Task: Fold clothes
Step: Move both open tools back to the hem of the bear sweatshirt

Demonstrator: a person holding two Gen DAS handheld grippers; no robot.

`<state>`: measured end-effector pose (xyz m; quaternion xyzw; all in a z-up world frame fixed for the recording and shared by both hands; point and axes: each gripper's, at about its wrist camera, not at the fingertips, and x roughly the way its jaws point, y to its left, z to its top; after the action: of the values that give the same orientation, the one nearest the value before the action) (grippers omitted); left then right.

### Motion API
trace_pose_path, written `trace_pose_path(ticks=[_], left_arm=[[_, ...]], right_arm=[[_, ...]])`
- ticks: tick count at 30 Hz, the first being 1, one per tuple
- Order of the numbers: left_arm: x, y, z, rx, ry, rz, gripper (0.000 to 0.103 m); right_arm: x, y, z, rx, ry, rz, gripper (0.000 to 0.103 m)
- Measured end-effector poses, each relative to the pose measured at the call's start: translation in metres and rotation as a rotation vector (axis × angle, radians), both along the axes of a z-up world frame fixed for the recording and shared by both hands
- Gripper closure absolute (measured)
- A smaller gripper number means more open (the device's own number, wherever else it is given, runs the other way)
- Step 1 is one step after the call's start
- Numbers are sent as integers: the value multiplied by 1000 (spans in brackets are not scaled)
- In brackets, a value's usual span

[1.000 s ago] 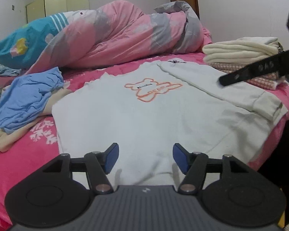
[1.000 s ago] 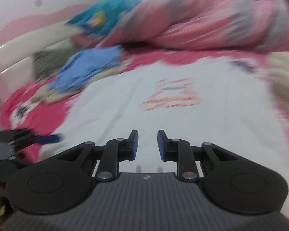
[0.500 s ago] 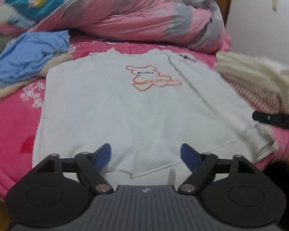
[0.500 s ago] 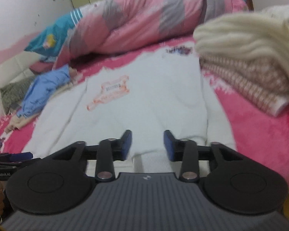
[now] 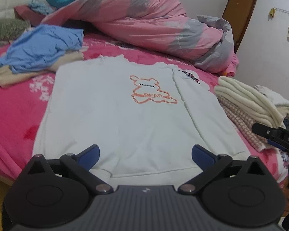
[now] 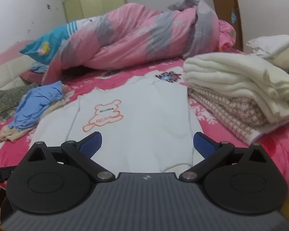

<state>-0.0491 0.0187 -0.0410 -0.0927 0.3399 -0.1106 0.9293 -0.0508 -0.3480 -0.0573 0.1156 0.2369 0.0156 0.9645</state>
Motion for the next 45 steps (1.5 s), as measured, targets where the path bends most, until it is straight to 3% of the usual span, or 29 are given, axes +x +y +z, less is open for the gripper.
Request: trace_pose_path(ticks=[5, 23, 45], left_arm=[[-5, 0, 3, 14, -25, 7, 0], [-4, 7, -2, 51, 29, 23, 0], [-12, 7, -6, 84, 47, 41, 0]], right_arm=[[-1, 9, 0, -47, 26, -25, 1], [2, 11, 0, -106, 113, -74, 1], [5, 20, -4, -117, 115, -50, 1]])
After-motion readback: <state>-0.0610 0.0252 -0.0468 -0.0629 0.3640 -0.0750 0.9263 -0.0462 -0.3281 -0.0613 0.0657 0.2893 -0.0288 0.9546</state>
